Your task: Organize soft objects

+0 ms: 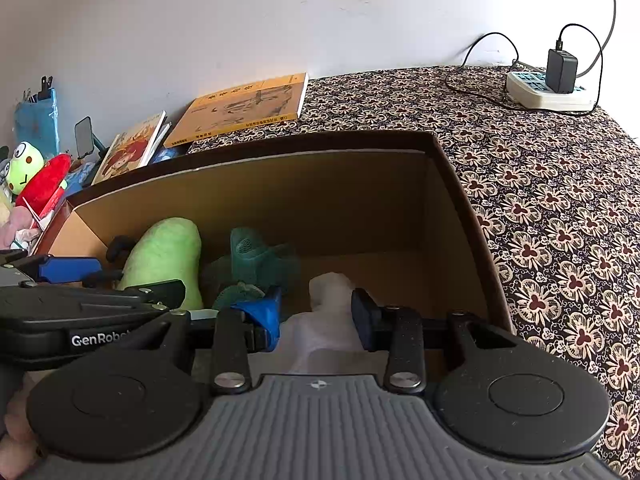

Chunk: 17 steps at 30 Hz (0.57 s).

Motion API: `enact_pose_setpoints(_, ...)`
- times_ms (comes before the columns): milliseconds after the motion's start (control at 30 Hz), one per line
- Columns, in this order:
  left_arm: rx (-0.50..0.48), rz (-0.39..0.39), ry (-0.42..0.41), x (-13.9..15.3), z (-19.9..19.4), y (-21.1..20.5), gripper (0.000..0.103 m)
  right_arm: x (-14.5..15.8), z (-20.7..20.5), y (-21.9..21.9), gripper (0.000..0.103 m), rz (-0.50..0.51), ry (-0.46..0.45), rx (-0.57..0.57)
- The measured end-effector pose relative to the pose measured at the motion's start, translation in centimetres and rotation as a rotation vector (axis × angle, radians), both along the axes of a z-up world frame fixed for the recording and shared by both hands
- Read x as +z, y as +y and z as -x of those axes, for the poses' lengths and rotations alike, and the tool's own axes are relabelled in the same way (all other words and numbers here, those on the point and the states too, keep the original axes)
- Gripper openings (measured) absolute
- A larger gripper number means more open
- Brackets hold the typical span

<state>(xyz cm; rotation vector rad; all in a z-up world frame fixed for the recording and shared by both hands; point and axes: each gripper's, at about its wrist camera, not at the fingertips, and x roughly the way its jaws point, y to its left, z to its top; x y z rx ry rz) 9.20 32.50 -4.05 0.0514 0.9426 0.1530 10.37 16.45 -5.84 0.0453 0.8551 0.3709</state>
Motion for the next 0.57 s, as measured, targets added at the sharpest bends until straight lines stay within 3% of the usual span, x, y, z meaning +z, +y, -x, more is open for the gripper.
enact_pose_setpoints(567,0.002,-0.016,-0.048,0.42,0.39,0.17,0.076,-0.05,-0.18,-0.05,0.021,0.001,-0.001,0.004)
